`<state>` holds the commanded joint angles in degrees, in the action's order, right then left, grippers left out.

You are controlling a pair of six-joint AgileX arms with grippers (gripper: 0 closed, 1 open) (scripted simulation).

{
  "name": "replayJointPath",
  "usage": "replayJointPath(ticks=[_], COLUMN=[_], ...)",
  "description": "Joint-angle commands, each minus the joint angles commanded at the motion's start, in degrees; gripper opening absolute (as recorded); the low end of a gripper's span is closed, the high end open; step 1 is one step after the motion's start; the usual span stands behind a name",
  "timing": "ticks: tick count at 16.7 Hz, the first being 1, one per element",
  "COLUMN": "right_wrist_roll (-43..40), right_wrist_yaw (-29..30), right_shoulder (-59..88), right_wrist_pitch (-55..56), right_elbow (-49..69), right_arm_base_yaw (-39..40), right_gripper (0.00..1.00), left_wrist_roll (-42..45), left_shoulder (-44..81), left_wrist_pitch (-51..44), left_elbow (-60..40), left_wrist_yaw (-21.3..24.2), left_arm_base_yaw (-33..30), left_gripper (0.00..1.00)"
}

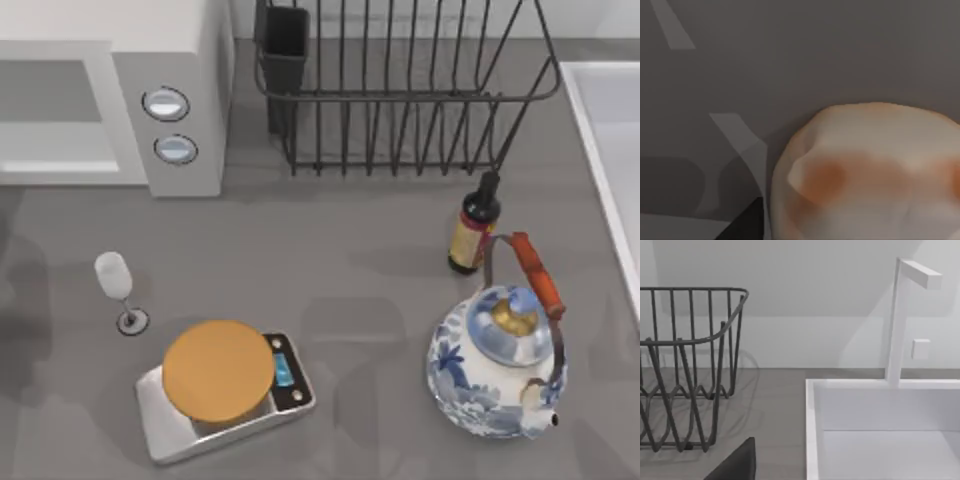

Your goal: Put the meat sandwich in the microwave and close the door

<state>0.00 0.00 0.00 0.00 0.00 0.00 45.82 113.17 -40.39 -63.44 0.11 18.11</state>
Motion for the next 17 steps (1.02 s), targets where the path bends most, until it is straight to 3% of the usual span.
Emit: replayJointPath(ticks=[6, 17], right_wrist_roll=[0.0, 0.0], right_wrist_yaw=[0.0, 0.0], right_shoulder=[0.0, 0.0], right_wrist_pitch=[0.0, 0.0], right_elbow=[0.0, 0.0], right_arm_base_yaw=[0.0, 0.0], right_gripper=[1.0, 1.0], left_wrist_roll=[0.07, 0.07], left_shoulder=[0.78, 0.78], left_wrist_pitch=[0.76, 0.76], left_elbow=[-0.2, -0.2], left_wrist_yaw=[0.02, 0.02], left_arm_base_yaw=[-0.06, -0.06], left_gripper=[1.0, 0.17])
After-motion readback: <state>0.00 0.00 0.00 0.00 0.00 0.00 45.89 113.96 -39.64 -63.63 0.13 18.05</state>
